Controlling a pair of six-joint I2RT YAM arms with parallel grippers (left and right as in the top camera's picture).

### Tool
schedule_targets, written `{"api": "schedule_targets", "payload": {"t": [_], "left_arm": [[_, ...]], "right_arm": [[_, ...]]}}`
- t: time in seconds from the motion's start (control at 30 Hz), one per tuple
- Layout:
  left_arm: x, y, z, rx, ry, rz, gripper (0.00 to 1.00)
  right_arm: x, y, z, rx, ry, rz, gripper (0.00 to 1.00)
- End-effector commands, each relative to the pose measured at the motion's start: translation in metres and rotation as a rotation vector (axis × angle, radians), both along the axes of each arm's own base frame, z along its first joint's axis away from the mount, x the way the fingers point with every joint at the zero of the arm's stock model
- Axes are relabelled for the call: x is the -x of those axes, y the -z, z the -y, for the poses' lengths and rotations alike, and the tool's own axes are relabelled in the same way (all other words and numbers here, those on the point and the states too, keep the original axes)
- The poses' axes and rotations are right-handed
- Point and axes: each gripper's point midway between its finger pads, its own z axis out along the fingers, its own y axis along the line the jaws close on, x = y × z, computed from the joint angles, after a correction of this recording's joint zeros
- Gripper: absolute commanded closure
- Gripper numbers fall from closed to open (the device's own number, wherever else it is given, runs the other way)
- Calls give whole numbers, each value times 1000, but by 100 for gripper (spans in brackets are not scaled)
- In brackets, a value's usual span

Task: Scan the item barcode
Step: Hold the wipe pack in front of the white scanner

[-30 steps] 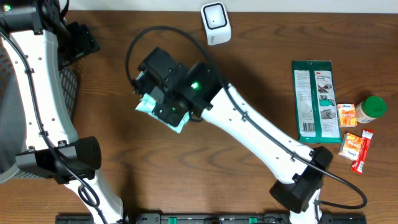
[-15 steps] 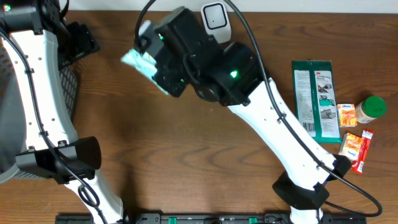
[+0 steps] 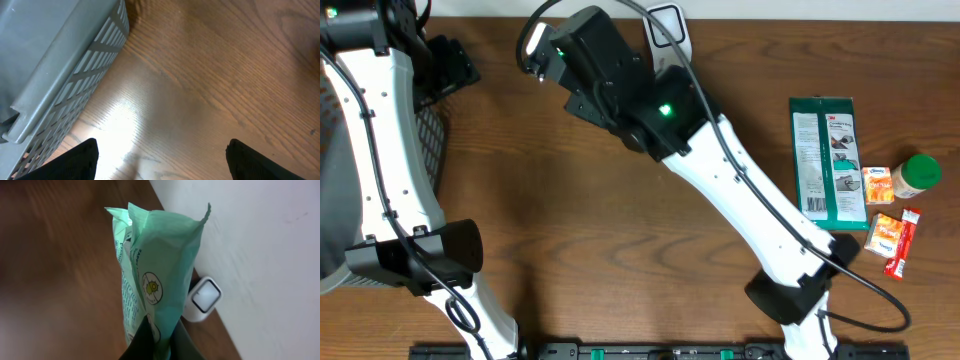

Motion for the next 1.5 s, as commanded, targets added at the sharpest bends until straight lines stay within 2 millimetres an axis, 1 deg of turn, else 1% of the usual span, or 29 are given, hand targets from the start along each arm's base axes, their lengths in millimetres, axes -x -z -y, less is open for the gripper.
{"api": "schedule_targets", "payload": {"t": [0.0, 0.1, 0.2, 0.3, 0.4, 0.43, 0.47, 0.63, 0.8, 0.93, 1.03, 1.13, 1.23, 1.37, 1.4, 1.47], "left_arm": [[12, 5, -2, -5, 5, -62, 18], [12, 5, -2, -5, 5, -62, 18], [12, 5, -2, -5, 5, -62, 18], [12, 5, -2, -5, 5, -62, 18], [12, 5, -2, -5, 5, -62, 18], [12, 5, -2, -5, 5, -62, 18], [12, 5, -2, -5, 5, -62, 18], [12, 5, -2, -5, 5, -62, 18], [12, 5, -2, -5, 5, -62, 18], [12, 5, -2, -5, 5, -62, 18], [12, 5, -2, -5, 5, -62, 18], [12, 5, -2, -5, 5, -62, 18], [12, 5, -2, -5, 5, -62, 18], [12, 5, -2, -5, 5, -62, 18], [12, 5, -2, -5, 5, -62, 18], [12, 5, -2, -5, 5, -62, 17]], "right_arm": [[-26, 25, 10, 142, 20, 46, 99], [-44, 39, 13, 230, 60, 97, 99], [-62, 47, 12, 286, 83, 154, 99], [-79, 62, 6, 368, 34, 198, 99], [-100, 80, 8, 484, -5, 238, 99], [-112, 88, 12, 515, 6, 256, 99], [-121, 91, 14, 524, 23, 270, 99], [-166, 105, 31, 466, 140, 337, 99], [-202, 111, 50, 407, 222, 399, 99], [-225, 133, 66, 451, 190, 405, 99], [-247, 145, 81, 418, 234, 441, 99], [-259, 152, 89, 394, 266, 473, 99], [-267, 167, 91, 382, 259, 473, 99], [-268, 189, 90, 365, 249, 442, 99], [-267, 196, 88, 324, 262, 418, 99], [-263, 205, 83, 280, 254, 377, 99]]}}
